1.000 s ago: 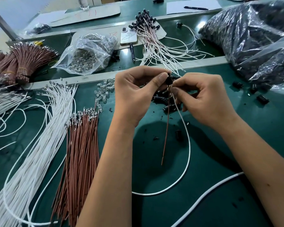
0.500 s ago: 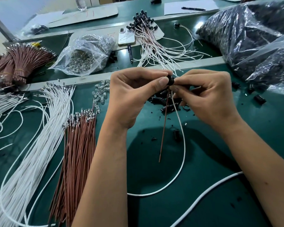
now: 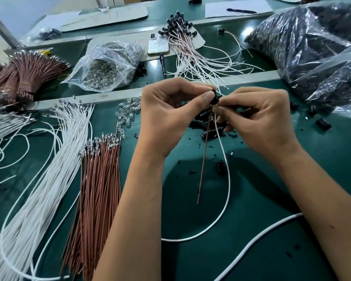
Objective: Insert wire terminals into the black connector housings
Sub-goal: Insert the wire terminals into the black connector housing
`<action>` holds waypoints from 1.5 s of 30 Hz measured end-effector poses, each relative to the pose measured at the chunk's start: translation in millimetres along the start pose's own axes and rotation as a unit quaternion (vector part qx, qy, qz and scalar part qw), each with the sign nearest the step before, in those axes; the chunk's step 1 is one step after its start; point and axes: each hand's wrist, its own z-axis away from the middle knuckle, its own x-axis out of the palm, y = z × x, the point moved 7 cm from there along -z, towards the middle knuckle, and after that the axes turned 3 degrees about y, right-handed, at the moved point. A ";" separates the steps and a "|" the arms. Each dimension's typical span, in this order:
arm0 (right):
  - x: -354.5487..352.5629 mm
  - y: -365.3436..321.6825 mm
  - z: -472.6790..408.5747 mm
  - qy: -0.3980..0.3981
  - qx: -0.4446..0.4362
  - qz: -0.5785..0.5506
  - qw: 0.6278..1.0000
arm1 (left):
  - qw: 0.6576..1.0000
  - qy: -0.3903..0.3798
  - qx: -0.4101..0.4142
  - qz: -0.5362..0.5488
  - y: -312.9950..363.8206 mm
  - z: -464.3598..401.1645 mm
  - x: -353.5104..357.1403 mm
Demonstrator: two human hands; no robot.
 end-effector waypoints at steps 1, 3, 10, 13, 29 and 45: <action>0.0 0.4 -0.1 -0.001 0.001 0.000 1.000 | 1.000 -0.001 0.002 -0.003 0.1 0.0 0.4; 0.5 1.6 -0.1 -0.004 0.004 0.001 1.000 | 1.000 -0.003 0.006 -0.009 0.0 0.1 1.0; 3.9 3.7 -0.1 -0.029 0.035 -0.036 0.998 | 1.000 0.008 -0.013 -0.008 -2.9 -0.5 -1.7; 10.6 7.1 2.1 -0.071 0.073 -0.067 0.993 | 0.998 0.035 -0.052 -0.004 -9.8 -1.2 -4.2; 19.4 27.6 7.0 -0.105 0.204 -0.110 0.967 | 0.964 0.087 -0.243 0.064 -41.2 5.7 -9.7; 10.8 18.7 0.6 -0.051 0.124 -0.052 0.990 | 0.967 0.076 -0.200 0.135 -36.0 4.1 -4.6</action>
